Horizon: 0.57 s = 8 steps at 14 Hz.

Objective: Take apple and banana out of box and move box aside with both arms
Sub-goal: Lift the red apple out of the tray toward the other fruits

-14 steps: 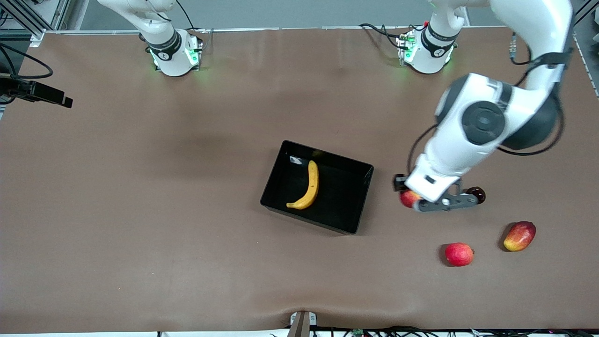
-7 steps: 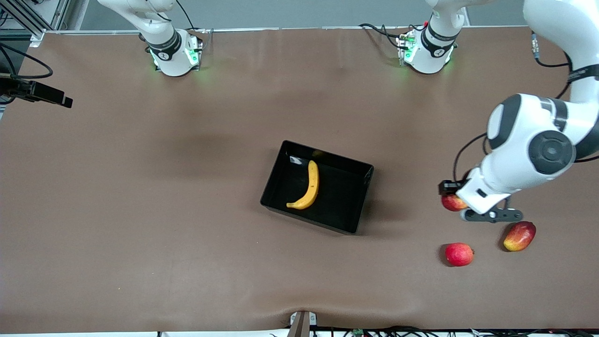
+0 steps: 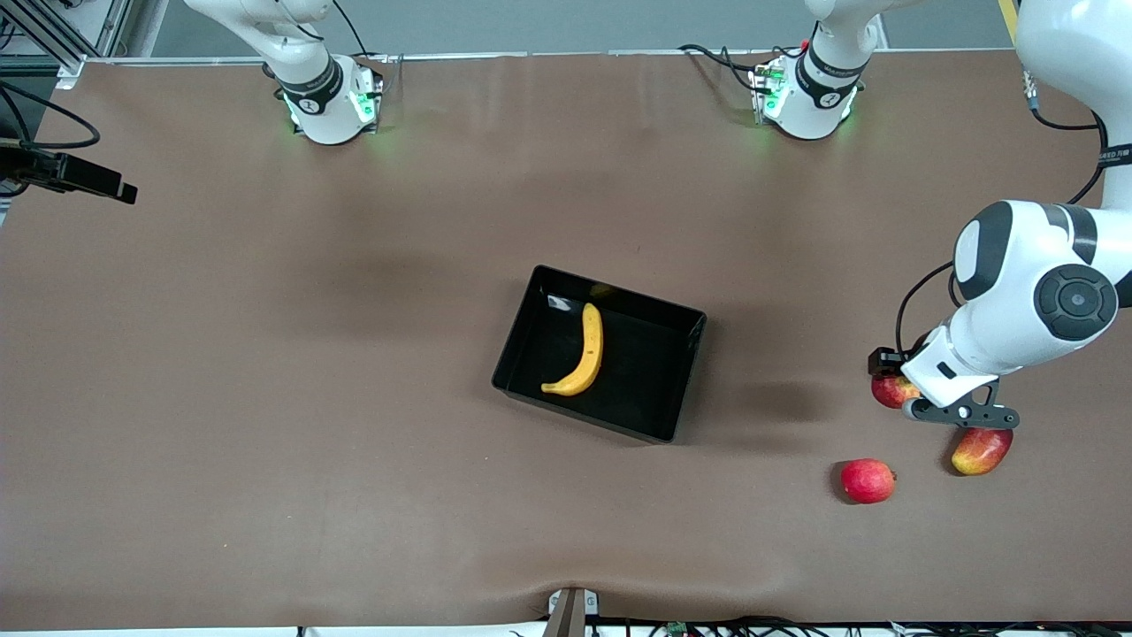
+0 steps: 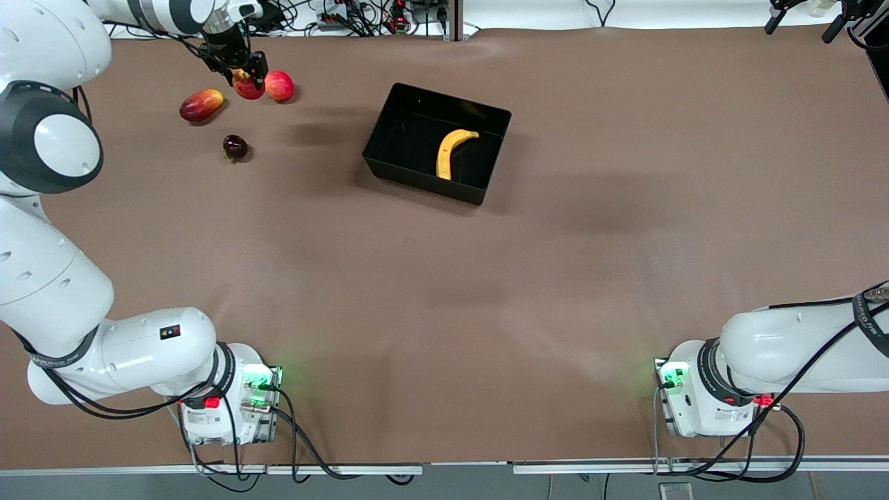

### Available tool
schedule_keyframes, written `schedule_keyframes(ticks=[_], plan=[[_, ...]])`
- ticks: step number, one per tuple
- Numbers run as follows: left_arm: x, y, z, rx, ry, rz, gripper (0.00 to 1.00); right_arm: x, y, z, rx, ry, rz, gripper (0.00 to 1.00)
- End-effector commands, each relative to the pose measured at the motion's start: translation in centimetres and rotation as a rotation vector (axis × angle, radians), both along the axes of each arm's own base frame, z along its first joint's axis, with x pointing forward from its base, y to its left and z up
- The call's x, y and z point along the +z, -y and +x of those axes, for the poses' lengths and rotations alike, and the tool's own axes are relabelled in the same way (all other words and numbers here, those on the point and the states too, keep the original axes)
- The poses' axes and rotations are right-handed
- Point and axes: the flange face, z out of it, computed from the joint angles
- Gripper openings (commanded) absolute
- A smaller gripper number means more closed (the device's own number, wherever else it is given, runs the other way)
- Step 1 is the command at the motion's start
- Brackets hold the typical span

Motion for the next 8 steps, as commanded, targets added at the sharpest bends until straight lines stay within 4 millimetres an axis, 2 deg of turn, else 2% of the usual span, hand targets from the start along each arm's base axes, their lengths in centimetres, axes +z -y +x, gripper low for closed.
schedule_keyframes(ticks=[1, 2, 4, 5, 7, 8], plan=[[-1.7, -1.1, -0.3, -0.032, 0.027, 0.002, 0.0, 0.5, 0.0, -0.2, -0.009, 0.0, -0.002, 1.0], [-2.5, -2.0, -0.3, -0.039, 0.039, 0.009, 0.0, 0.5, 0.0, -0.2, -0.009, 0.0, -0.002, 1.0], [-5.7, -3.6, -0.3, -0.034, 0.032, -0.003, 0.0, 0.5, 0.0, -0.2, -0.007, -0.001, 0.0, 1.0], [-6.6, -4.7, -0.1, -0.055, 0.045, 0.001, 0.0, 0.5, 0.0, -0.2, -0.007, 0.001, 0.0, 1.0], [-8.3, -7.9, 0.4, -0.083, 0.048, -0.007, 0.0, 0.5, 0.0, -0.2, -0.006, 0.001, 0.0, 1.0], [-8.5, -8.4, 0.8, -0.116, 0.063, -0.011, 0.0, 0.4, 0.1, -0.2, -0.007, -0.001, 0.0, 1.0]])
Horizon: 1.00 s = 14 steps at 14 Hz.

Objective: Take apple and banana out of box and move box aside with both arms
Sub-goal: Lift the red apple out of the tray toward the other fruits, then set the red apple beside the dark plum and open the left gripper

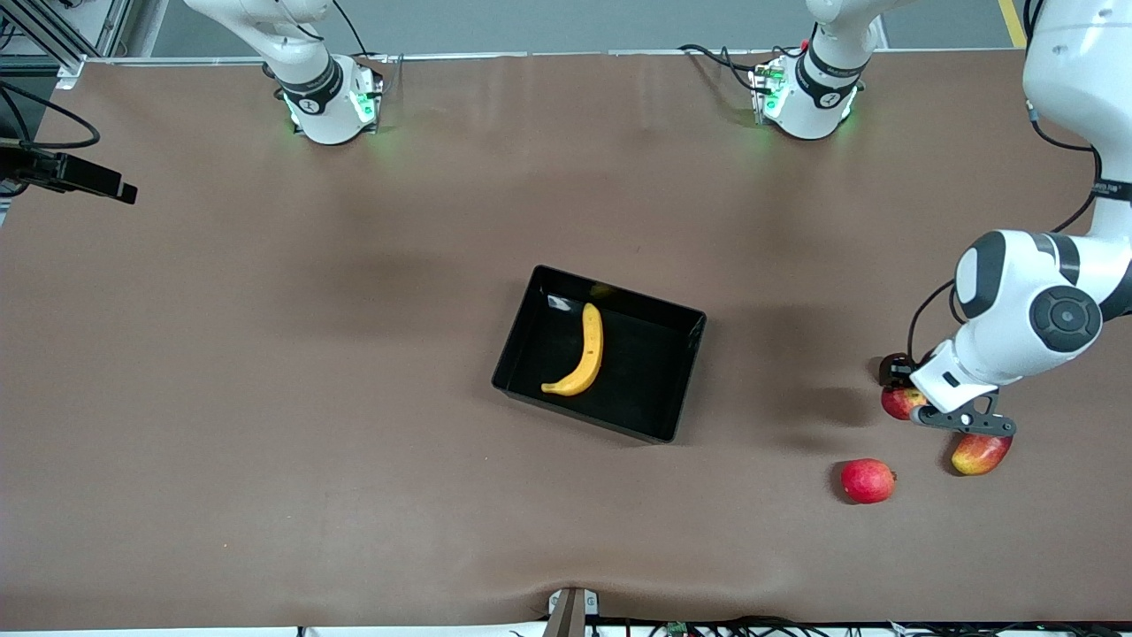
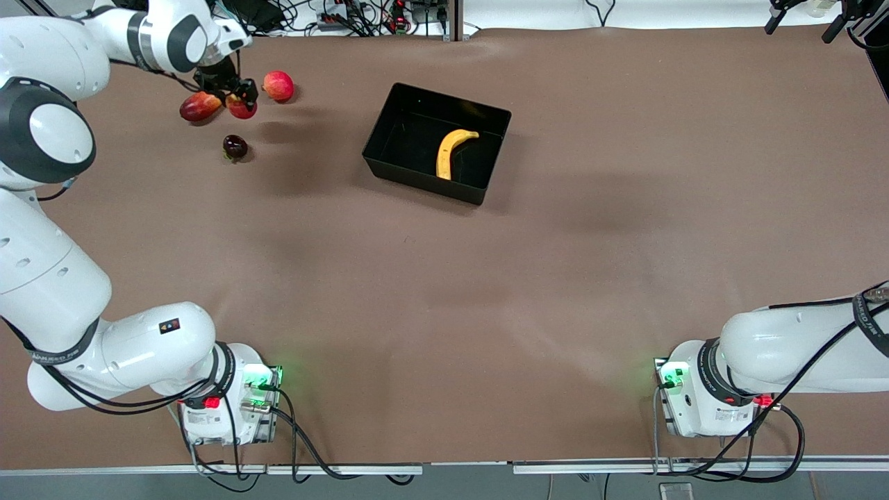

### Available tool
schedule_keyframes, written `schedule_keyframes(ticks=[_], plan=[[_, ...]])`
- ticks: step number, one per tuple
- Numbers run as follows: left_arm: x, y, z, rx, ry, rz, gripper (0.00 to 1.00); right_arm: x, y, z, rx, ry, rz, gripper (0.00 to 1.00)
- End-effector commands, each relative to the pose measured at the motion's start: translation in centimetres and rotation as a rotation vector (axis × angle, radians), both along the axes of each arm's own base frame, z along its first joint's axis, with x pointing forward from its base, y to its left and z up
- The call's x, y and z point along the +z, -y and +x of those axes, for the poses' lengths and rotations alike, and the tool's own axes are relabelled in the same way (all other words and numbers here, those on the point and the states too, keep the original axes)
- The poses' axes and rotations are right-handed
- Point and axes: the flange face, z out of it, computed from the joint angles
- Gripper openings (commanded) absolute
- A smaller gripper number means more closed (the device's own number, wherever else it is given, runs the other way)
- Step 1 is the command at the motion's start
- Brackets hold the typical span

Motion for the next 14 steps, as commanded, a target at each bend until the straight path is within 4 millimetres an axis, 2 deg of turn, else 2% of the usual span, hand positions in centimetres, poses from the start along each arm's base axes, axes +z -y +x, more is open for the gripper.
schedule_keyframes(ticks=[1, 4, 6, 11, 12, 13, 14], plan=[[-0.6, -2.2, 1.3, -0.079, 0.034, -0.003, 0.0, 0.5, 0.2, -0.2, -0.007, 0.001, 0.001, 1.0], [-2.5, -5.6, 2.6, -0.104, 0.034, -0.022, 0.0, 0.4, 0.2, -0.2, -0.008, -0.001, 0.0, 1.0], [-3.1, -6.2, 3.5, -0.099, 0.043, -0.033, 0.0, 0.3, 0.2, -0.2, -0.007, -0.004, 0.001, 1.0], [-5.5, -6.5, 4.2, -0.061, 0.039, -0.07, 0.0, 0.3, 0.2, -0.2, -0.002, -0.003, 0.002, 1.0], [-5.8, -6.5, 4.2, -0.056, 0.037, -0.077, 0.12, 0.3, 0.2, -0.2, -0.002, -0.003, 0.002, 1.0], [-5.7, -6.5, 4.4, -0.046, 0.041, -0.088, 0.49, 0.3, 0.2, -0.2, -0.002, -0.003, 0.002, 1.0], [-5.3, -6.7, 4.4, -0.036, 0.047, -0.099, 0.99, 0.3, 0.2, -0.2, -0.002, -0.003, 0.002, 1.0]])
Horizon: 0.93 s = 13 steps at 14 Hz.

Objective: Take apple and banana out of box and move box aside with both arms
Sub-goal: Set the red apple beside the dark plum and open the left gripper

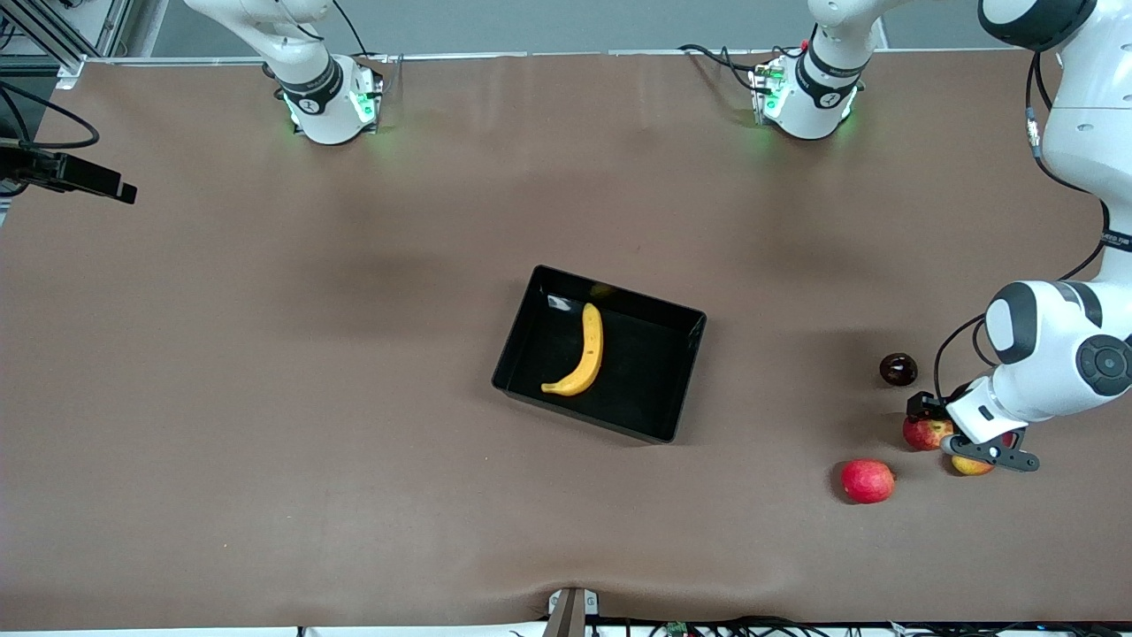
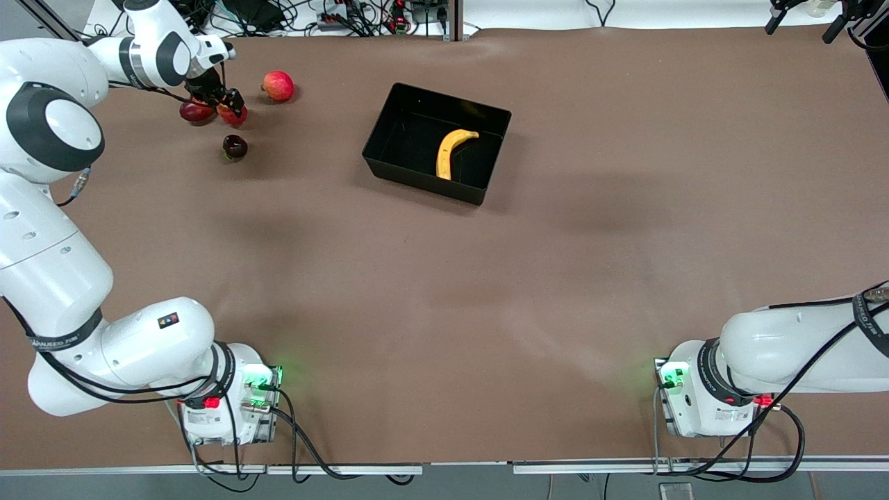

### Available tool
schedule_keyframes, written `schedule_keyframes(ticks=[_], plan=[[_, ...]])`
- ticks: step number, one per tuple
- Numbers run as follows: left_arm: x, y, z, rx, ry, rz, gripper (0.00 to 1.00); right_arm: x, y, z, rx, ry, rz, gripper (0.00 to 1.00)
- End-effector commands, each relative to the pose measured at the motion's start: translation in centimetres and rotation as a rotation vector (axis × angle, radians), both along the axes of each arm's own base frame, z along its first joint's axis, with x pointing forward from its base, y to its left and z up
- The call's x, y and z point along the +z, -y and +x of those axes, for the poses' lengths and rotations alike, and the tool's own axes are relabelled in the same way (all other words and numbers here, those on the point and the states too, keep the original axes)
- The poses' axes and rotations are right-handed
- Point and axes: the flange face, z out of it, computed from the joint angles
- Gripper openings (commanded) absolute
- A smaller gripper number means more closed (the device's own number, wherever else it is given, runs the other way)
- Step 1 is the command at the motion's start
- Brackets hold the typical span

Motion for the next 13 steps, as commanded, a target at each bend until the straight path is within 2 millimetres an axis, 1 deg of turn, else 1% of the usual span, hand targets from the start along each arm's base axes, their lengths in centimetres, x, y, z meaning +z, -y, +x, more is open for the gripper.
schedule_keyframes(ticks=[1, 2, 3, 5, 6, 7, 9, 10, 12, 13], plan=[[1.8, -0.1, 0.8, 0.022, 0.034, -0.027, 1.0, 0.3, 0.2, -0.1, 0.0, -0.002, 0.004, 1.0], [2.9, 0.1, 0.8, 0.017, 0.039, -0.024, 1.0, 0.3, 0.2, -0.1, 0.0, -0.001, 0.005, 1.0], [4.6, 0.7, 0.6, 0.009, 0.033, -0.018, 1.0, 0.3, 0.3, -0.2, -0.001, -0.003, 0.005, 1.0], [8.9, 3.5, -0.2, -0.002, 0.007, -0.017, 1.0, 0.3, 0.2, -0.1, 0.001, -0.003, 0.006, 1.0], [11.4, 5.2, -0.5, 0.001, 0.007, -0.012, 1.0, 0.2, 0.3, -0.1, -0.001, -0.003, 0.006, 1.0], [13.3, 7.3, -0.9, 0.015, -0.004, -0.015, 1.0, 0.2, 0.3, -0.1, -0.001, -0.003, 0.006, 1.0], [16.7, 12.5, -2.1, 0.046, -0.019, -0.012, 1.0, 0.2, 0.3, -0.1, 0.0, -0.004, 0.007, 1.0], [17.8, 14.8, -2.8, 0.063, -0.013, -0.013, 1.0, 0.2, 0.3, -0.1, 0.001, -0.004, 0.008, 1.0], [19.1, 20.1, -4.0, 0.089, -0.008, -0.04, 1.0, 0.2, 0.3, -0.1, 0.001, -0.004, 0.008, 1.0], [19.5, 23.6, -4.7, 0.112, -0.007, -0.053, 1.0, 0.2, 0.3, -0.1, 0.001, -0.004, 0.008, 1.0]])
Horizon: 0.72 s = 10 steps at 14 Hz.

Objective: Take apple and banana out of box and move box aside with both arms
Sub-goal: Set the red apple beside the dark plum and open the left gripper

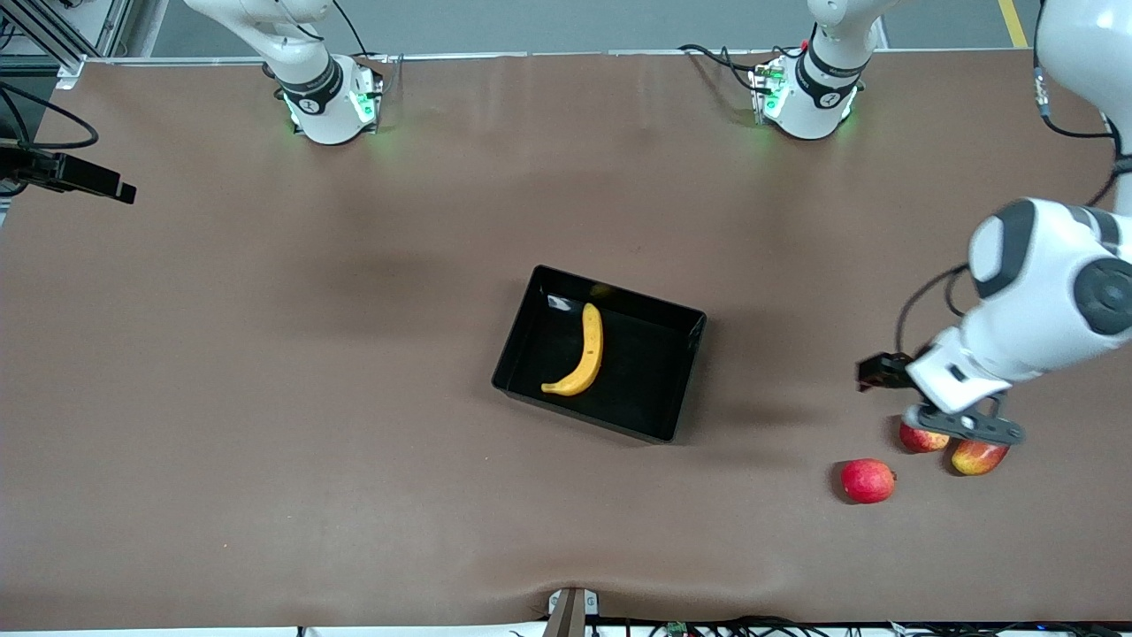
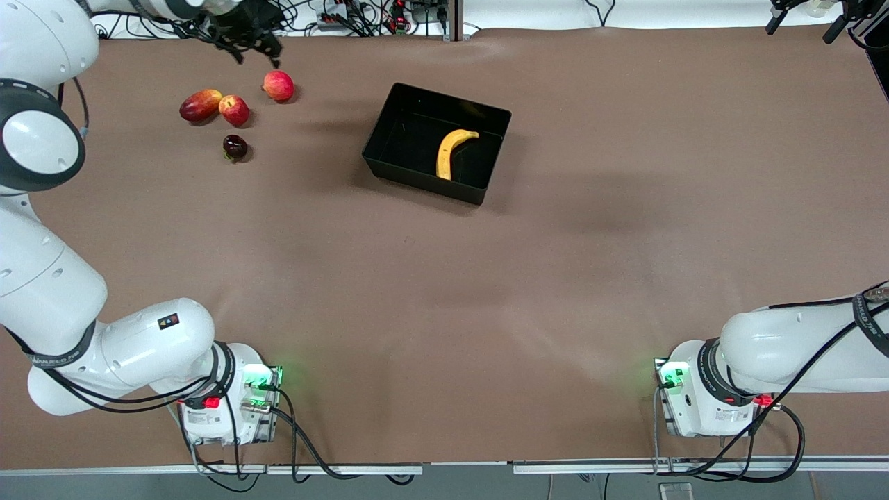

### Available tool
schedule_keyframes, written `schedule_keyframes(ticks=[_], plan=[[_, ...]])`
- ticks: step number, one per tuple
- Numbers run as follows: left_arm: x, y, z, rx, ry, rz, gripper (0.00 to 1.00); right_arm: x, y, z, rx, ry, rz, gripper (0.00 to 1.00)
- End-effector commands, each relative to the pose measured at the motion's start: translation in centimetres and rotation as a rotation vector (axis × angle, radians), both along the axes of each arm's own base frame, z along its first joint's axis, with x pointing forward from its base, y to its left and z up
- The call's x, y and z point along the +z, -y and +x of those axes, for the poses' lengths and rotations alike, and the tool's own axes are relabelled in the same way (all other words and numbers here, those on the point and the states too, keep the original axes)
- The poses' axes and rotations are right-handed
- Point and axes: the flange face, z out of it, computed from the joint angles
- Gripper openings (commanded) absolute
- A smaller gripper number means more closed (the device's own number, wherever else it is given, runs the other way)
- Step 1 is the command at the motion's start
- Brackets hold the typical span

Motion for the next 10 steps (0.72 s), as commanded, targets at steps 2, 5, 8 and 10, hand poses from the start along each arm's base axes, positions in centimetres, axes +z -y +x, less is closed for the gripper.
schedule_keyframes(ticks=[2, 5, 8, 10], plan=[[0.5, 11.2, -3.4, 0.063, -0.016, -0.019, 1.0, 0.2, 0.2, -0.1, 0.002, -0.003, 0.008, 1.0], [-0.7, 18.7, -5.7, 0.096, -0.025, -0.034, 1.0, 0.2, 0.2, -0.1, 0.003, -0.003, 0.01, 1.0], [-2.1, 25.8, -8.5, 0.088, -0.017, -0.024, 1.0, 0.2, 0.2, -0.1, 0.001, -0.003, 0.009, 1.0], [-3.4, 29.5, -9.8, 0.088, -0.009, -0.033, 1.0, 0.2, 0.2, -0.1, 0.003, -0.003, 0.01, 1.0]])
